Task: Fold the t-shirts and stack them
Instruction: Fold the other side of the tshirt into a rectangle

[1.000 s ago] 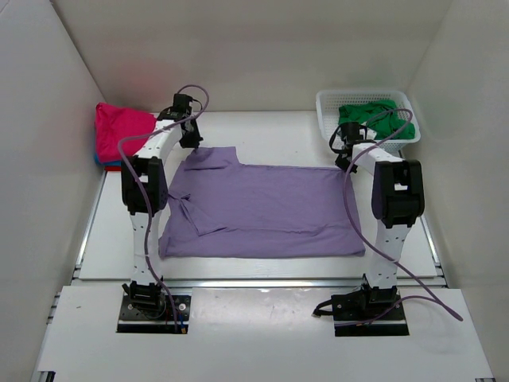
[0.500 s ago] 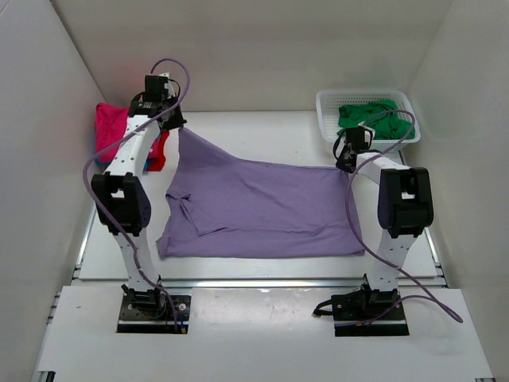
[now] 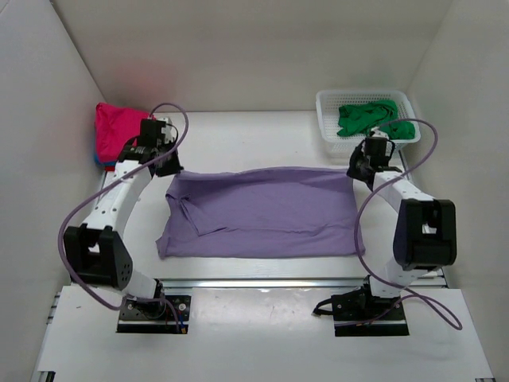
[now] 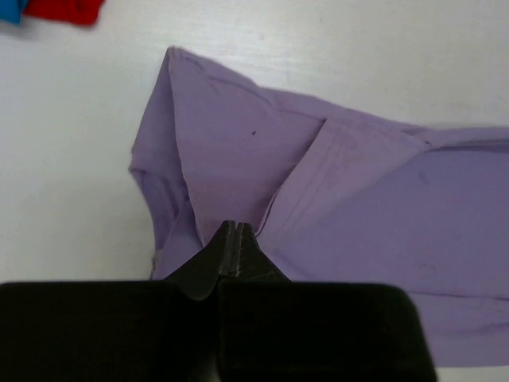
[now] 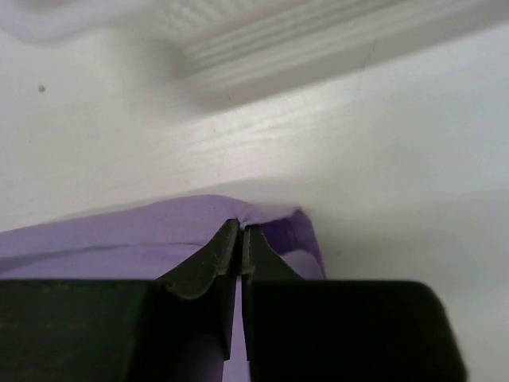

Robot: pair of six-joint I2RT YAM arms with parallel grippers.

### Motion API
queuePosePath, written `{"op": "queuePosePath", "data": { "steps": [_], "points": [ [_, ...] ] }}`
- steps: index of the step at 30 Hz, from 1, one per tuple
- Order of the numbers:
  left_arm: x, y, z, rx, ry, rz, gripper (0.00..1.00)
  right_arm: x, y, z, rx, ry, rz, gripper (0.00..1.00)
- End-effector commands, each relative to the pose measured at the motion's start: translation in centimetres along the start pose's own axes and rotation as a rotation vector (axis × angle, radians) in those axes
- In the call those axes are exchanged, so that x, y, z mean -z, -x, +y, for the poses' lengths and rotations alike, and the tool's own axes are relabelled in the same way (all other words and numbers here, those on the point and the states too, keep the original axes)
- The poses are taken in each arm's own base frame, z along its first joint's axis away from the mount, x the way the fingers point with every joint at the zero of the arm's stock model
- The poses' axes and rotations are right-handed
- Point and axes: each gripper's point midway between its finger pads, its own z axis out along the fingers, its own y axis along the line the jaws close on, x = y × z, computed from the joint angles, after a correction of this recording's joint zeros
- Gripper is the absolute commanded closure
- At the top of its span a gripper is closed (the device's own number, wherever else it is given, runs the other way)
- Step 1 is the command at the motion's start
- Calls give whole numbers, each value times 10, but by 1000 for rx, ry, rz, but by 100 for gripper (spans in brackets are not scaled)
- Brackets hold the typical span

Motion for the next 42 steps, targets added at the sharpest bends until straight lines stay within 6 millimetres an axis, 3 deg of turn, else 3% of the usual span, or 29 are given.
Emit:
{"op": "queuePosePath", "data": {
  "steps": [1, 5, 6, 8, 10, 17, 23, 35, 42],
  "points": [
    [29, -15, 6, 17, 13, -26, 100, 24, 1, -4, -28, 48, -40, 100],
    [40, -43, 15, 42, 37, -4, 100, 38, -23, -11, -32, 49, -5, 100],
    [47, -41, 17, 45, 39, -23, 100, 43, -20, -14, -44, 45, -15, 100],
    [52, -57, 18, 56, 40, 4, 100, 51, -32, -17, -42, 42, 19, 100],
    [62, -69, 16, 52, 33, 6, 100, 60, -31, -20, -47, 43, 8, 100],
    [66, -127, 30, 112, 57, 82, 100, 78, -59, -32, -91, 18, 58, 100],
    [67, -164, 32, 150, 47, 121, 100, 83, -84, -40, -91, -6, 121, 100],
    [83, -201, 36, 174, 39, 159, 100, 86, -110, -53, -95, -59, 186, 99],
    [88, -211, 38, 184, 36, 172, 100, 91, -110, -57, -102, -79, 193, 100]
  ]
}}
